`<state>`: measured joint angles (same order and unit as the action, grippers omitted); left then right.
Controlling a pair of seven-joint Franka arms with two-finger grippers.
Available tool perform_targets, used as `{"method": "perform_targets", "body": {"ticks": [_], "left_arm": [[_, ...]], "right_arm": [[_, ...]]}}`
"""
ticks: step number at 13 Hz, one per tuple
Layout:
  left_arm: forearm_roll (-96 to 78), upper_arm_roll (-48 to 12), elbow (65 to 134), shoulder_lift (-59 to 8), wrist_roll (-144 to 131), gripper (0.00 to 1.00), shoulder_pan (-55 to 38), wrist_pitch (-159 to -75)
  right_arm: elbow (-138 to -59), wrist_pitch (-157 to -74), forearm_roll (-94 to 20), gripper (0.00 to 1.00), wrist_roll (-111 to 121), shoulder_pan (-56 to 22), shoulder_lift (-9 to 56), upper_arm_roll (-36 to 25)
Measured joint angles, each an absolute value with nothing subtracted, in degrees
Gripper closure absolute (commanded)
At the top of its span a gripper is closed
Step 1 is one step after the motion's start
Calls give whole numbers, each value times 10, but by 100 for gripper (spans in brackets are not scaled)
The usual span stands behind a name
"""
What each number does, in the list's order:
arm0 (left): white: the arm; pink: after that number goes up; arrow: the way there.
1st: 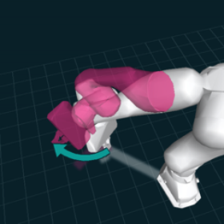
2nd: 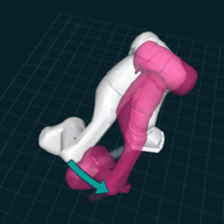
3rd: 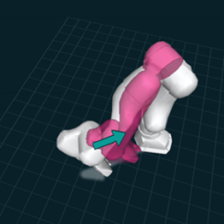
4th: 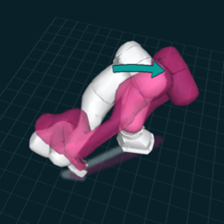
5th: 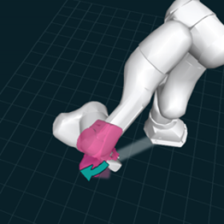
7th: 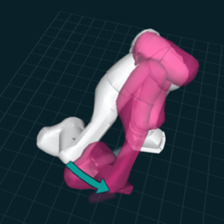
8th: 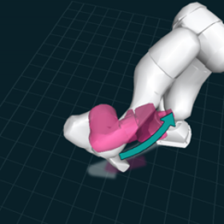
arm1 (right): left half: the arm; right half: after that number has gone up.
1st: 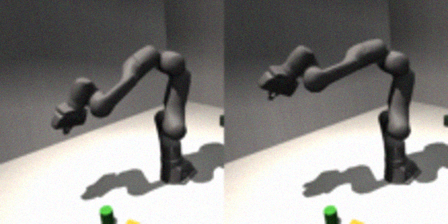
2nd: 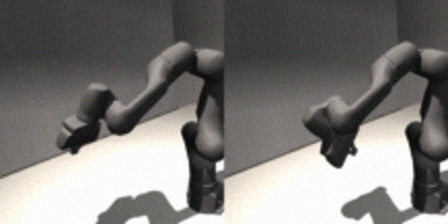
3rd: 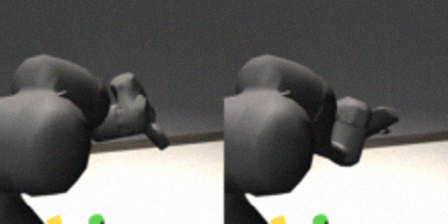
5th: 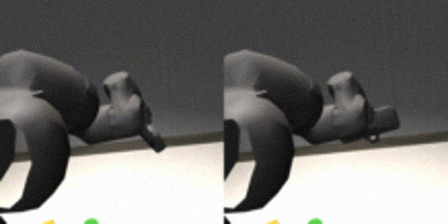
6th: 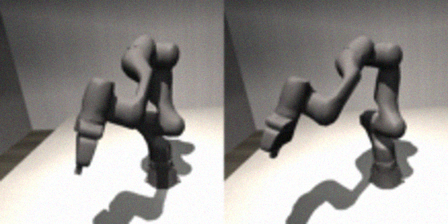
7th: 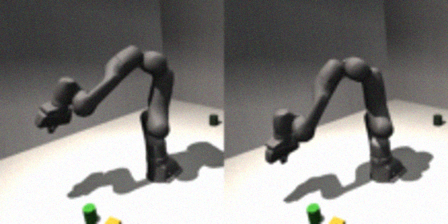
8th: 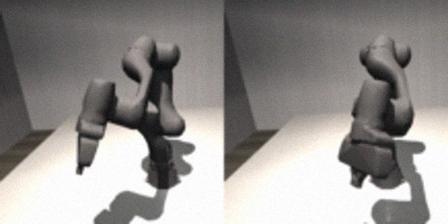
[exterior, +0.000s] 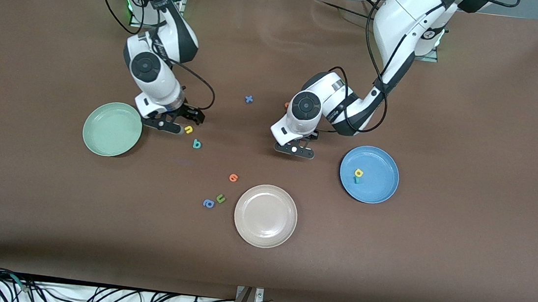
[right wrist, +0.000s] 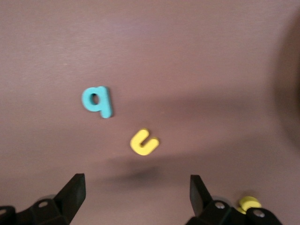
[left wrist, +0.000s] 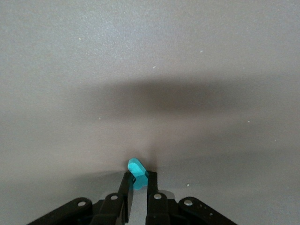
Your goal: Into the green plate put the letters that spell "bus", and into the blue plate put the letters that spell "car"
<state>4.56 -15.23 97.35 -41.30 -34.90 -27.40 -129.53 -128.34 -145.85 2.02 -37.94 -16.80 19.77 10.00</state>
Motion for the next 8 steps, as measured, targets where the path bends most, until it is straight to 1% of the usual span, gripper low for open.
{"method": "perform_targets", "body": {"ticks": [3, 5, 6, 7, 8], "left_arm": [[46, -151, 971, -410, -346, 94, -269, -1294], [46, -150, 964, -389, -345, 94, -259, -1263], [46, -150, 961, -371, -342, 94, -250, -1238], [46, -149, 960, -352, -328, 93, -239, -1212], [46, -148, 960, -335, -298, 93, -223, -1183]], "right_arm": [[-1270, -1462, 24, 2, -379, -168, 225, 98], [-1270, -1479, 48, 5, -379, -166, 240, 91], [-1270, -1488, 53, 15, -379, -165, 248, 88], [-1270, -1493, 55, 29, -379, -165, 254, 88], [-1269, -1495, 55, 39, -379, -165, 258, 88]]}}
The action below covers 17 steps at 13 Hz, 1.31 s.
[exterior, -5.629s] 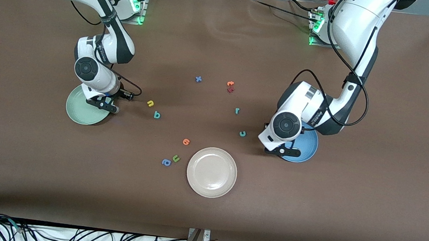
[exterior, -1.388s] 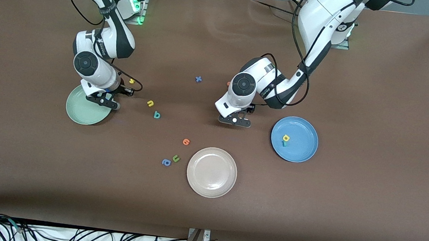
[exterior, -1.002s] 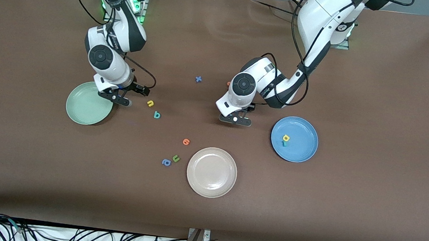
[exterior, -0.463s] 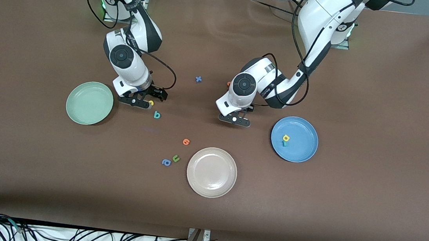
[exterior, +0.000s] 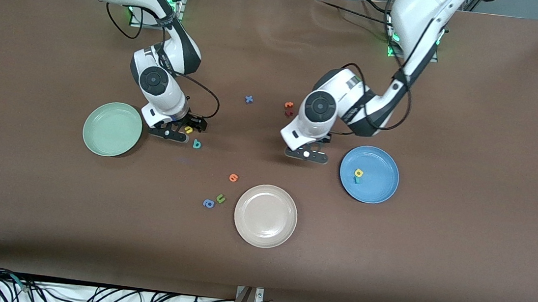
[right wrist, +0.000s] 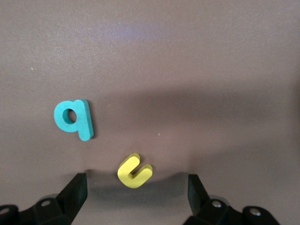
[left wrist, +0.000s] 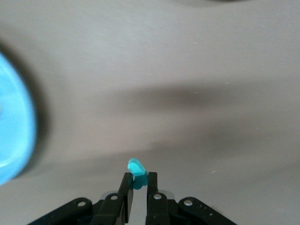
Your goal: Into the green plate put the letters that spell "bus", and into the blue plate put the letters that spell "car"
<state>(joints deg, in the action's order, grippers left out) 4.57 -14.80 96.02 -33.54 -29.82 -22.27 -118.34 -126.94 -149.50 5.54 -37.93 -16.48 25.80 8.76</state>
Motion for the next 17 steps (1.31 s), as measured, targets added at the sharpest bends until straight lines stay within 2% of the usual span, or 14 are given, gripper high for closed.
{"method": "perform_targets", "body": {"ticks": [1, 2, 3, 4, 5, 11, 16, 17], "left_arm": [[46, -146, 960, -324, -257, 92, -200, -1160], [46, -145, 961, -319, -211, 92, -174, -1150], [46, -143, 963, -320, -164, 86, -147, -1147], [46, -142, 967, -322, -127, 56, -121, -1147], [46, -142, 970, -323, -106, 1, -103, -1147], [46, -149, 966, -312, -94, 0, -91, -1144], [48, -146, 942, -199, -94, 0, -90, -1060], [55, -142, 941, -166, -94, 0, -87, -1050]], "right_arm": [[-1269, -1496, 56, 47, -379, -165, 259, 88], [-1267, -1496, 56, 51, -379, -165, 258, 88], [-1266, -1496, 56, 56, -379, -165, 256, 88], [-1265, -1496, 56, 57, -379, -165, 256, 89], [-1265, -1496, 56, 56, -379, -165, 256, 89], [-1265, -1501, 61, 55, -379, -165, 256, 88], [-1264, -1506, 76, 57, -379, -164, 257, 85], [-1263, -1507, 79, 63, -379, -163, 258, 83]]}}
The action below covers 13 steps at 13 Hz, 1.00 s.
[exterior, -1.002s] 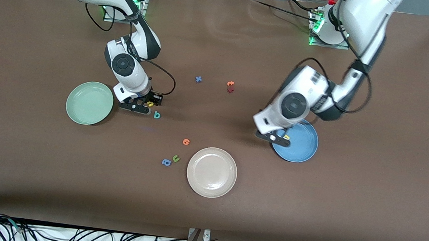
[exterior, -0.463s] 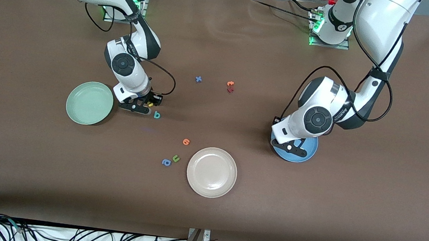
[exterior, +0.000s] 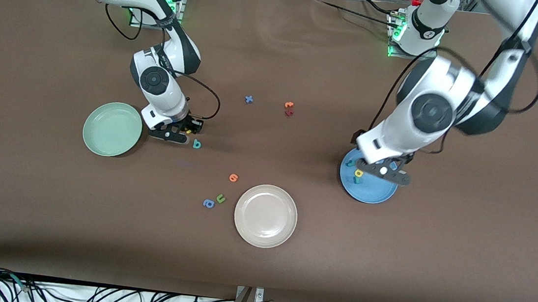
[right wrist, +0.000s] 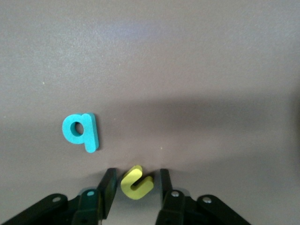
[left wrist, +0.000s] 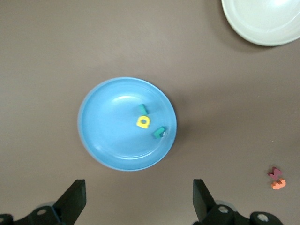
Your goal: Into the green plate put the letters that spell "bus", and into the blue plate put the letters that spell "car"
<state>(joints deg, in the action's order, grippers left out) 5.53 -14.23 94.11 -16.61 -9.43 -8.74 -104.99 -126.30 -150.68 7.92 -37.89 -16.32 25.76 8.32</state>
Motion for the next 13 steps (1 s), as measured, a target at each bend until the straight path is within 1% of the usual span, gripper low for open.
{"method": "perform_targets", "body": {"ticks": [1, 4, 6, 7, 8, 9, 10, 12, 13], "left_arm": [[64, -141, 941, -132, -94, 0, -80, -1042], [66, -139, 942, -43, -86, 0, -38, -1029], [63, -139, 945, -10, -58, 0, -9, -1023], [48, -139, 947, -4, -46, 0, 6, -1019], [28, -137, 949, -4, -37, 0, 19, -1017], [16, -134, 952, -5, -33, 0, 29, -1016], [14, -132, 956, -6, -31, 0, 34, -1015], [16, -120, 962, -7, -28, 0, 29, -1014], [17, -97, 964, -7, -24, 0, 11, -1013]], "right_arm": [[-1263, -1507, 80, 69, -379, -162, 258, 82], [-1261, -1508, 80, 67, -379, -160, 258, 82], [-1261, -1508, 80, 67, -379, -159, 258, 82], [-1261, -1508, 80, 69, -380, -159, 258, 82], [-1261, -1508, 80, 79, -380, -159, 258, 82], [-1261, -1508, 80, 86, -380, -159, 258, 82], [-1261, -1508, 80, 90, -380, -159, 258, 82], [-1261, -1508, 80, 92, -380, -159, 258, 82], [-1261, -1508, 80, 92, -380, -159, 258, 82]]}}
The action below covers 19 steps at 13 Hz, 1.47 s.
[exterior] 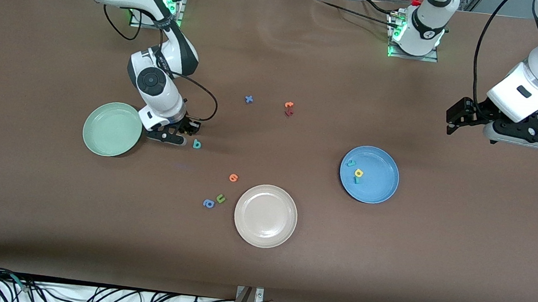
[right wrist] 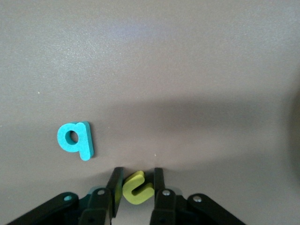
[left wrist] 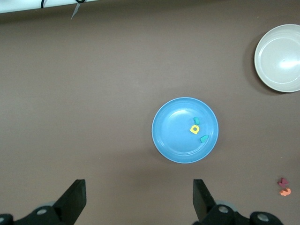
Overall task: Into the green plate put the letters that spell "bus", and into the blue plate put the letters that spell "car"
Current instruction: 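Release the yellow u on the green plate while the left gripper withdraws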
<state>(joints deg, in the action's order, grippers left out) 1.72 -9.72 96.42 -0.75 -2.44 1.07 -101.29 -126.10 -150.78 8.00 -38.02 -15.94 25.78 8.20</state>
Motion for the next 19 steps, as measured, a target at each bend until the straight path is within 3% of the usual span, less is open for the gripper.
{"method": "perform_targets", "body": {"ticks": [3, 7, 9, 13, 16, 17, 19], "left_arm": [[17, -51, 965, -11, 4, 0, -19, -1011], [17, -52, 964, -11, 8, 0, -18, -978], [17, -52, 958, -11, 8, 0, -19, -973], [17, -52, 954, -11, 8, 0, -20, -935], [-7, -46, 954, -11, 8, 0, -4, -915], [-14, -45, 954, -11, 8, 0, 5, -914], [-14, -45, 954, -12, 8, 0, 12, -913]], "right_arm": [[-1255, -1492, 81, 92, -379, -159, 258, 80], [-1149, -1273, 85, 92, -302, -156, 236, 42], [-1117, -1209, 85, 92, -214, -154, 215, -3], [-1117, -1199, 47, 91, -3, -138, 215, -108], [-1120, -1209, 39, 87, 84, -89, 246, -120], [-1121, -1216, 39, 75, 98, -78, 259, -120], [-1122, -1231, 39, 23, 105, -71, 280, -119]]}}
